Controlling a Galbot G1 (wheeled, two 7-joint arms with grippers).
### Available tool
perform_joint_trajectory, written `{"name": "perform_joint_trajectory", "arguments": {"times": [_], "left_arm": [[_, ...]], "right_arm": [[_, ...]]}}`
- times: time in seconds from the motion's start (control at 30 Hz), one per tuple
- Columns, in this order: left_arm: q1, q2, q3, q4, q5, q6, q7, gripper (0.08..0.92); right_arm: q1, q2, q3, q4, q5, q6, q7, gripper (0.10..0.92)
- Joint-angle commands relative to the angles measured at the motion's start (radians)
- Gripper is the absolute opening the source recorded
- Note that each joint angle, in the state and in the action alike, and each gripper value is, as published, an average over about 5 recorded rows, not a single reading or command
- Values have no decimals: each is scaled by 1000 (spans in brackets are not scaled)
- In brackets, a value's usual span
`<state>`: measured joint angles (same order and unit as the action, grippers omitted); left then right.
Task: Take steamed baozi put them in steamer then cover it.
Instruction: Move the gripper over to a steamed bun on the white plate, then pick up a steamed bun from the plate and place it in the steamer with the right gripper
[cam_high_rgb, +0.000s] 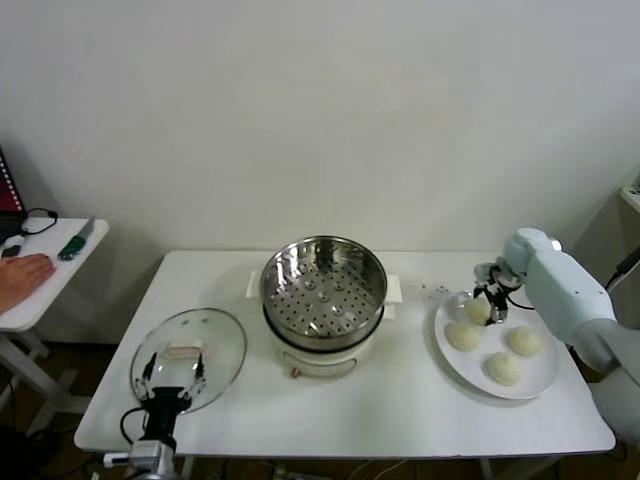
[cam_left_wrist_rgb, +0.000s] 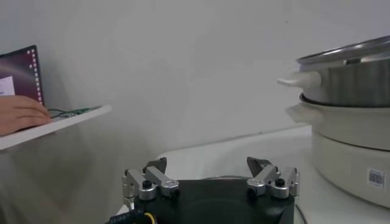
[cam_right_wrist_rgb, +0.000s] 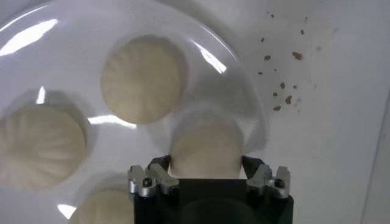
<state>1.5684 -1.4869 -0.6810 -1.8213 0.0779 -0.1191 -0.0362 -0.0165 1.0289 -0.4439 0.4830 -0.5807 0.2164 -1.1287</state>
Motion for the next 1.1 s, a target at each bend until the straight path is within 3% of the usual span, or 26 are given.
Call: {"name": "perform_joint_trajectory", "arguments": {"times": [0.03,0.33,0.67,1.1], "left_arm": [[5,2,-5,-2,-3,-2,-1,823],[18,1,-10,-13,-12,-2,0,823],[32,2,-17,-27,-22,-6,0,823],[61,3,-4,-39,-28,-13,0,823]], "right_arm": [[1,12,13,-15,-20,7,-1,722],[24,-16,-16,23,16,19,-24,671],[343,-102,-449,324,340,63,-101,679],[723,79,-781,497,542,230,-135,695]]}}
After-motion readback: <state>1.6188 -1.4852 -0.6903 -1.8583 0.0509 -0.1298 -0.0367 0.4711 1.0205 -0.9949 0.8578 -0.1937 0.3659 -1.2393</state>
